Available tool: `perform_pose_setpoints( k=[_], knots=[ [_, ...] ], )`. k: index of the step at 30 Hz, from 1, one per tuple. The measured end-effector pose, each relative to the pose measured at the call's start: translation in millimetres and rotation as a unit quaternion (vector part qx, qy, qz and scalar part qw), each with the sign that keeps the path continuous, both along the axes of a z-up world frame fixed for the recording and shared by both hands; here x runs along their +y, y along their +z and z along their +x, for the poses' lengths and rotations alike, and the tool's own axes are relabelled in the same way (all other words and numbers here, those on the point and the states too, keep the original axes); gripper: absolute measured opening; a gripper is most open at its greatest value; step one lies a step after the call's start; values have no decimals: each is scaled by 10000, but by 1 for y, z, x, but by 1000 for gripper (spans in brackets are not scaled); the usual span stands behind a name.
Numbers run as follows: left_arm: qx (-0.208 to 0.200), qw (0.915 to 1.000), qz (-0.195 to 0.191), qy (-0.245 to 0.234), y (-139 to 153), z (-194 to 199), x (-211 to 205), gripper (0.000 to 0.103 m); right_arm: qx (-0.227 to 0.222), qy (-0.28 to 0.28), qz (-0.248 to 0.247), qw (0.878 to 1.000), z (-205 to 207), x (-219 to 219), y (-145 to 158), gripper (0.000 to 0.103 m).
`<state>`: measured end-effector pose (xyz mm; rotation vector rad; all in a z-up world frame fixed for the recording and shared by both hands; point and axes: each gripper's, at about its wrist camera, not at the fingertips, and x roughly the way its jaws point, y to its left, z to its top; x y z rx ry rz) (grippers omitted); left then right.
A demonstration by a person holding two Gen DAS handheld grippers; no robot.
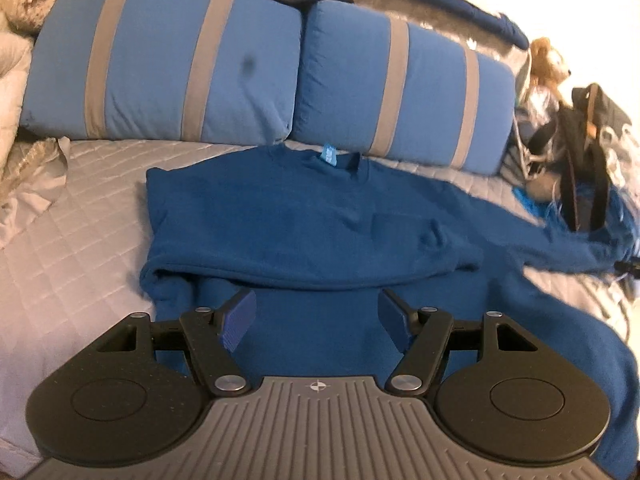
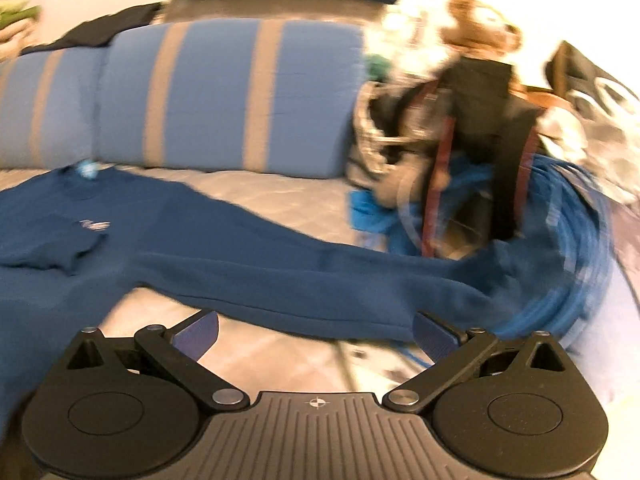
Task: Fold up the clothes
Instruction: 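Reach the right tool to the other sleeve cuff by the cables, grasp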
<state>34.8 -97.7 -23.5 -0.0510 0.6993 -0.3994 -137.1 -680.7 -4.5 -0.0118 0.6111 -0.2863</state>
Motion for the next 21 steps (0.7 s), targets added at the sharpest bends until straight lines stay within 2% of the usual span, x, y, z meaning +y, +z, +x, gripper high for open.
perform_pose_setpoints(
  k=[2, 5, 8, 11, 15, 18, 21],
  knots=[
    [109, 9996, -186, -169, -3, 3, 2, 67, -112, -252, 128, 9995, -7, -20, -2, 100],
    [17, 9990, -375, -227, -2, 1, 5, 67, -313, -709, 441, 9960, -16, -53, -4, 92],
    [-2, 9991, -354, -247, -2, 1, 1, 67, -549, -1279, 1030, 9849, -22, -89, -11, 86],
    [18, 9991, -332, -266, -2, 2, -1, 67, -798, -1768, 1727, 9657, -25, -122, -20, 76],
    [71, 9990, -302, -310, -4, 4, -3, 67, -1194, -2234, 2727, 9282, -27, -154, -35, 64],
    [75, 9990, -279, -329, -4, 4, -4, 67, -1385, -2459, 3218, 9037, -24, -166, -45, 54],
    [89, 9990, -307, -325, -4, 4, -4, 67, -1499, -2664, 3430, 8882, -21, -172, -50, 48]
  ],
)
